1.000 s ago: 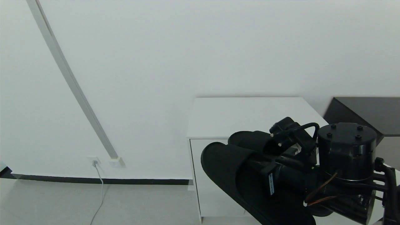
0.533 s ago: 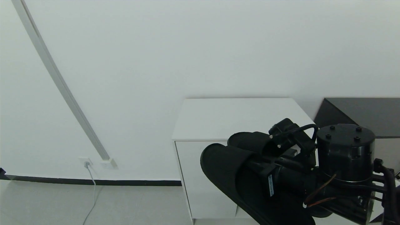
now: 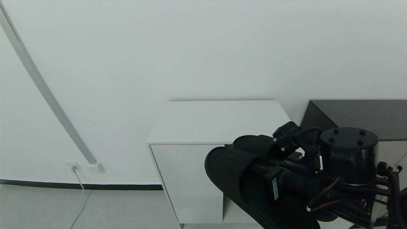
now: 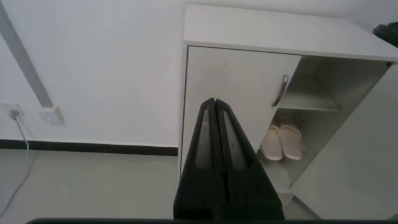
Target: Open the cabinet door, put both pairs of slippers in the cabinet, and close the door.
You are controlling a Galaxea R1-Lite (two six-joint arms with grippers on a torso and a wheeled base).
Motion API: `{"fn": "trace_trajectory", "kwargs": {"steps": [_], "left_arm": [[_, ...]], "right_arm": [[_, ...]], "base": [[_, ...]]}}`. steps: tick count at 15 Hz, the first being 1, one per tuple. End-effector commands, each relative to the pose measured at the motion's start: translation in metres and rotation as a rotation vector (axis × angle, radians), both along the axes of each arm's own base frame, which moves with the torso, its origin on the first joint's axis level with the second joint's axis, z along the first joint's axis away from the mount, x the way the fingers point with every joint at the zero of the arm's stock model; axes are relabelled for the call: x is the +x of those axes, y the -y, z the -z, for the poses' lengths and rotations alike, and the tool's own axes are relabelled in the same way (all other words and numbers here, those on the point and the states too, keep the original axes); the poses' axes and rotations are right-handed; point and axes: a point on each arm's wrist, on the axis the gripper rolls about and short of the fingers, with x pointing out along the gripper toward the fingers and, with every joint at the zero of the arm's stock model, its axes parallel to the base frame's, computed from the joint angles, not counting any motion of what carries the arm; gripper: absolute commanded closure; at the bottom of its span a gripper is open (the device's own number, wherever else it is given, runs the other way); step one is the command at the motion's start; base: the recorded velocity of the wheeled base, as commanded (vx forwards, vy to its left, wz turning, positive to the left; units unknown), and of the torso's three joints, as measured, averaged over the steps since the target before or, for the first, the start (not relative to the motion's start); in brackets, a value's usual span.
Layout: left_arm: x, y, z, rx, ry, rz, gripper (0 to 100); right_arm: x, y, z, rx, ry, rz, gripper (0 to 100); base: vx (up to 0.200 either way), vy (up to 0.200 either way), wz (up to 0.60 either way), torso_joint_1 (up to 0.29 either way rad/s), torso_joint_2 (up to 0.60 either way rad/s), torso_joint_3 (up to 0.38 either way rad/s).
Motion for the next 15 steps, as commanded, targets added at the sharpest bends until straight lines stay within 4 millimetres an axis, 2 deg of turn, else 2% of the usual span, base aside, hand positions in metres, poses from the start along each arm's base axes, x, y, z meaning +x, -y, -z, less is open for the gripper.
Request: {"fn": "trace_trajectory", "kwargs": {"steps": [1, 4, 15], "left_arm": [[0.0001, 0.0, 0.0001, 0.0, -0.001, 0.0, 100], [0.0001, 0.0, 0.0001, 0.0, -0.001, 0.0, 100], [0.0001, 0.0, -0.0001, -0.002, 0.001, 0.0, 100]], "right_arm": [[0.0002, -0.0004, 0.0009, -0.002, -0.002, -0.001, 100], [0.0, -0.0002, 0.0013, -0.003, -0.003, -0.001, 100], [0.0016, 0.0007, 0.0069, -0.025, -0.011, 0.027, 100]], "base": [[0.0, -0.2, 0.0, 0.002, 0.01, -0.002], [0.0, -0.2, 0.0, 0.007, 0.0, 0.004], [0.0, 0.0, 0.0, 0.0, 0.0, 0.0]]}}
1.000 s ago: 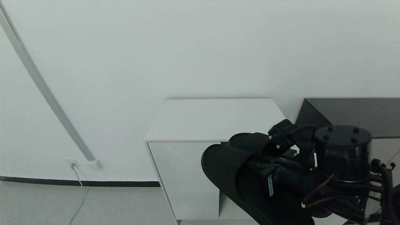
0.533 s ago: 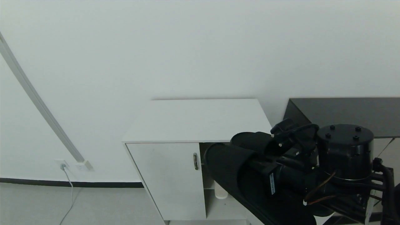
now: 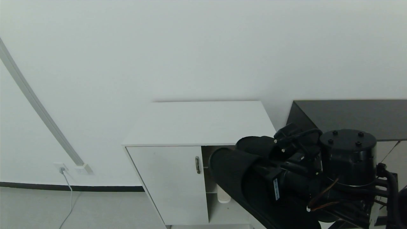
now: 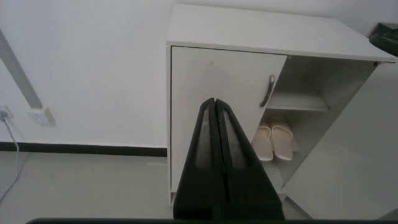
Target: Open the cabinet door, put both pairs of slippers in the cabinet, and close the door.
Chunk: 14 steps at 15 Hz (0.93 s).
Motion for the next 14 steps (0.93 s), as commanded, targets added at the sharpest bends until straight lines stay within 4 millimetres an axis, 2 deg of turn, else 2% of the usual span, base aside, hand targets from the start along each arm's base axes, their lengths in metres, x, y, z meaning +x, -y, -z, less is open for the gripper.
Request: {"fn": "trace_trajectory", "kwargs": {"steps": [1, 11, 14], "left_arm": [[0.0, 0.0, 0.0, -0.002, 0.001, -0.002, 100], [0.0, 0.0, 0.0, -0.002, 0.001, -0.002, 100], [0.0, 0.0, 0.0, -0.002, 0.0, -0.002, 100]], "right_arm": [[0.0, 0.0, 0.005, -0.014, -0.01, 0.001, 100], [0.002, -0.002, 0.009, -0.025, -0.021, 0.0, 100], [0.004, -0.004, 0.015, -0.014, -0.008, 0.002, 100]], "base": [[0.0, 0.0, 0.0, 0.0, 0.0, 0.0], [0.0, 0.0, 0.0, 0.0, 0.0, 0.0], [0.0, 0.0, 0.0, -0.123, 0.26, 0.152]]}}
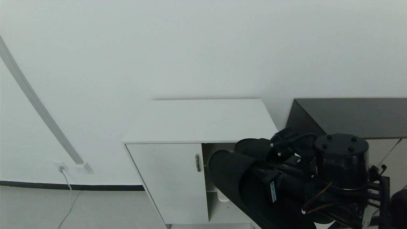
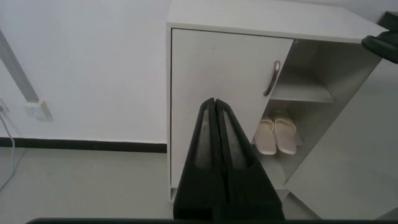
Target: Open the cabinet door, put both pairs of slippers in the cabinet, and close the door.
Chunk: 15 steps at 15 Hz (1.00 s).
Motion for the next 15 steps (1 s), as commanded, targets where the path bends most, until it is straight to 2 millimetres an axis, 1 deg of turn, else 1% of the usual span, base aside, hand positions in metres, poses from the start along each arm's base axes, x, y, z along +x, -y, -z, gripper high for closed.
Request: {"fn": "trace_trajectory", "kwargs": {"steps": [1, 6, 15], "left_arm": [[0.0, 0.0, 0.0001, -0.001, -0.001, -0.001, 100], [0.0, 0.0, 0.0, -0.001, 0.001, 0.001, 100], [0.0, 0.0, 0.0, -0.001, 0.001, 0.001, 100]], "right_arm": [[0.0016, -0.0019, 0.0079, -0.015, -0.007, -0.001, 100], [0.001, -0.0013, 0.0082, -0.009, 0.005, -0.004, 100], [0.001, -0.0019, 0.0091, -0.012, 0.004, -0.004, 100]], "base": [[0.0, 0.0, 0.0, -0.154, 0.37, 0.203], [0.0, 0.0, 0.0, -0.172, 0.39, 0.218], [0.0, 0.0, 0.0, -0.218, 0.54, 0.311]]}}
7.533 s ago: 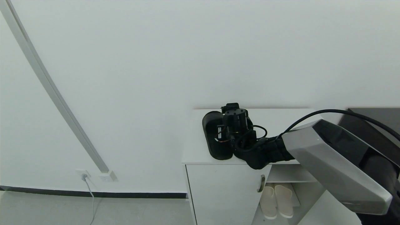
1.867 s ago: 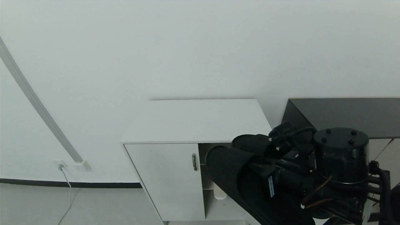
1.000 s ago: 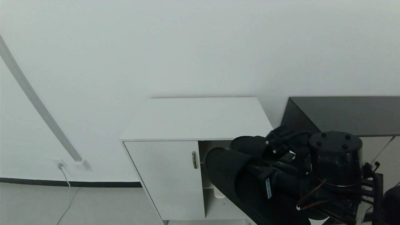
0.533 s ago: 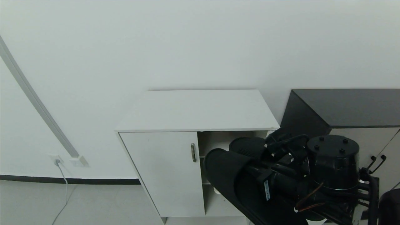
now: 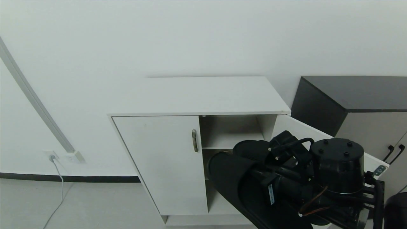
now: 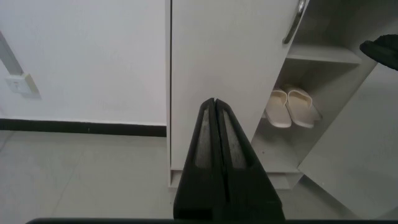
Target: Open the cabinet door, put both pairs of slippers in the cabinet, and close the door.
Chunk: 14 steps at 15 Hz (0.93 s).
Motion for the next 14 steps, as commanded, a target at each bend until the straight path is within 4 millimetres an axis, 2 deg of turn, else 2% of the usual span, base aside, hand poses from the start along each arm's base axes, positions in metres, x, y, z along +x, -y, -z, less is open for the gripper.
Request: {"fn": "trace_trajectory", "kwargs": {"steps": [1, 8, 14], "left_arm": [[0.0, 0.0, 0.0, -0.001, 0.001, 0.0, 100], [0.0, 0.0, 0.0001, -0.001, -0.001, 0.0, 100], [0.0, 0.0, 0.0001, -0.001, -0.001, 0.0, 100]], "right_arm": [[-0.0001, -0.0001, 0.0007, -0.002, -0.002, 0.0, 100], [-0.0008, 0.0001, 0.0019, -0.011, 0.0, -0.004, 100], [-0.0013, 0.0, 0.0031, -0.015, -0.003, -0.006, 100]], "base": [[0.0, 0.0, 0.0, -0.203, 0.53, 0.33], [0.0, 0.0, 0.0, -0.179, 0.5, 0.317], [0.0, 0.0, 0.0, -0.125, 0.47, 0.333]]}}
